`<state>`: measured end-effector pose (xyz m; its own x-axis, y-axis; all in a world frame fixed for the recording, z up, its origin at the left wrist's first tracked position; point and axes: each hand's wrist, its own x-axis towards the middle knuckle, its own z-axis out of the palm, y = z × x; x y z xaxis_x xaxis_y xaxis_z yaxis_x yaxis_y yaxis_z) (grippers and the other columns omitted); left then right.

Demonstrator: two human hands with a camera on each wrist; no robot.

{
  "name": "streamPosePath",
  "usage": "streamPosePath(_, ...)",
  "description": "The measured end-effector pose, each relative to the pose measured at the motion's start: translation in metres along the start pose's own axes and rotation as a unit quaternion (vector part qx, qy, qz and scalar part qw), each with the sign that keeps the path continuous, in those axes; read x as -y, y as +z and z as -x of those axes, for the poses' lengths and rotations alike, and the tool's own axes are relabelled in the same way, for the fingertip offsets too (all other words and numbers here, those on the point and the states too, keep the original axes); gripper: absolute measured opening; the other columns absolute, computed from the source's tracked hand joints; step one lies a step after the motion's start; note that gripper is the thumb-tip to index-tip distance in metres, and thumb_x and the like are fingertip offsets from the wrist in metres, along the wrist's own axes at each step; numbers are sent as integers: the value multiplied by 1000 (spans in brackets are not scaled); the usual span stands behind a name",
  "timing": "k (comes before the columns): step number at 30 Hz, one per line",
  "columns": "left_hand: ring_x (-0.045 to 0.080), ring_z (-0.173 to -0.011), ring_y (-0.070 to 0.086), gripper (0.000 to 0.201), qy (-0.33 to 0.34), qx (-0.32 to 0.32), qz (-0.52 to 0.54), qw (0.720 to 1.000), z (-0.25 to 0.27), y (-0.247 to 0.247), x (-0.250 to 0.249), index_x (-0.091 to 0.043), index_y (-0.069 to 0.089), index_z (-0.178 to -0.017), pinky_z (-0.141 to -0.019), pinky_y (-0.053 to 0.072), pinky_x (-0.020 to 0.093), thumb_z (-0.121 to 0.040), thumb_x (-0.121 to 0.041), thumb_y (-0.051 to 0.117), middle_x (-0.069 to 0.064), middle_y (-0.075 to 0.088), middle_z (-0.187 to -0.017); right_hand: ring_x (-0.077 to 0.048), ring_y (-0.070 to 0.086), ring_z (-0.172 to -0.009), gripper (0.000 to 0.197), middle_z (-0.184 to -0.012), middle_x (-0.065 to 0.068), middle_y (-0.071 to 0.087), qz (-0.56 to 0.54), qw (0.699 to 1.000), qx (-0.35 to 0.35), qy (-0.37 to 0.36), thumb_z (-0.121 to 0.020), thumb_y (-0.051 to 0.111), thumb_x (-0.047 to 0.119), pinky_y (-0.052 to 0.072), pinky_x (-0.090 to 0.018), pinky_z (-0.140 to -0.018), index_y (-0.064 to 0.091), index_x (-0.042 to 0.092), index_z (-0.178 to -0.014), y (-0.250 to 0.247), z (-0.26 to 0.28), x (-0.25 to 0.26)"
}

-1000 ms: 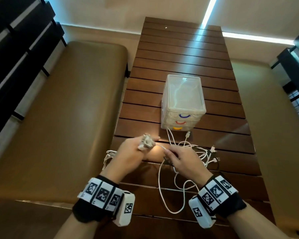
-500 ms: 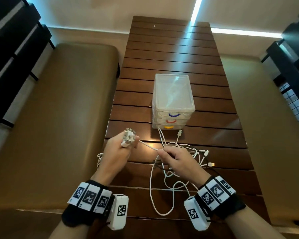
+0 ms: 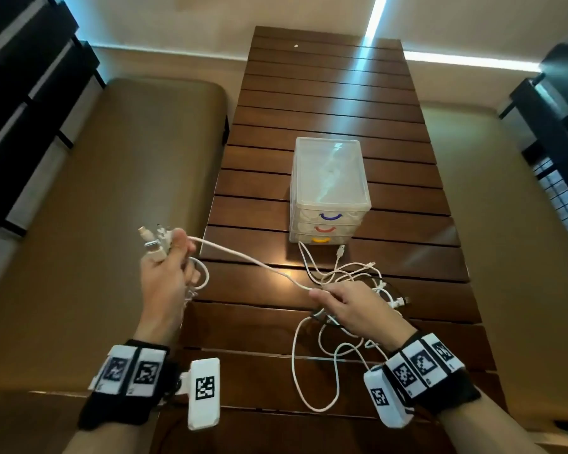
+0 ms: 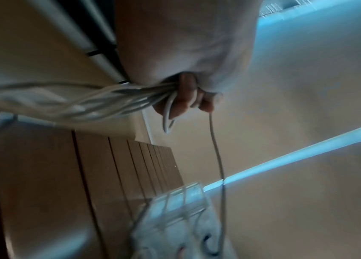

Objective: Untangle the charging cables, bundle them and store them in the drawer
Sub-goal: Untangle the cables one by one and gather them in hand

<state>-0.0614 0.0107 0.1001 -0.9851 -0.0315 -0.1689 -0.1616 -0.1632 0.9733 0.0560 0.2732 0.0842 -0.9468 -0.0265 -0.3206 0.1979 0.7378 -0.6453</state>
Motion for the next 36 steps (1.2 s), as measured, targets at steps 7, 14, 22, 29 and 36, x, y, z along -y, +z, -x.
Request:
streamPosePath(7, 7, -56, 56, 23, 58, 165, -280, 944, 27, 22, 29, -28, 75, -85, -57, 46, 29, -100, -28, 58, -17, 74, -94, -12, 57, -66, 49, -69, 5, 60, 102, 994, 9, -24, -102, 35, 55, 36, -26, -58, 53, 23, -70, 16, -12, 20)
streamPosePath(14, 0, -93, 69, 27, 34, 282, -315, 906, 48, 35, 50, -41, 68, -117, -81, 58, 32, -92, -43, 61, -13, 76, -100, -28, 62, -105, 43, -111, -11, 68, 178, 979, 80, -63, -106, 32, 43, 45, -37, -88, 64, 17, -117, 30, -18, 36)
streamPosePath(22, 2, -41, 46, 36, -48, 192, -149, 969, 37, 34, 33, -4, 65, -76, -43, 35, 19, -102, -25, 51, -3, 60, -53, -17, 58, -73, 41, -76, 3, 59, 117, 987, 96, -47, -103, 37, 53, 40, -31, -67, 54, 22, -83, 25, -13, 37)
streamPosePath(29, 2, -38, 35, 27, -63, 8, 98, 993, -24, -23, -12, -18, 54, -80, -38, 33, 16, -105, -26, 46, -9, 45, -55, -4, 55, -59, 44, -65, 8, 57, 26, 997, 68, 6, -104, 36, 48, 37, -19, -61, 57, 25, -73, 17, 0, 0)
streamPosePath(36, 1, -39, 38, 27, -17, -15, -84, 996, -23, -36, 4, -14, 63, -87, -38, 34, 13, -103, -30, 49, 1, 62, -72, -9, 59, -70, 37, -77, 2, 63, 64, 996, 58, -20, -103, 43, 45, 48, -29, -66, 62, 19, -84, 22, -11, 6)
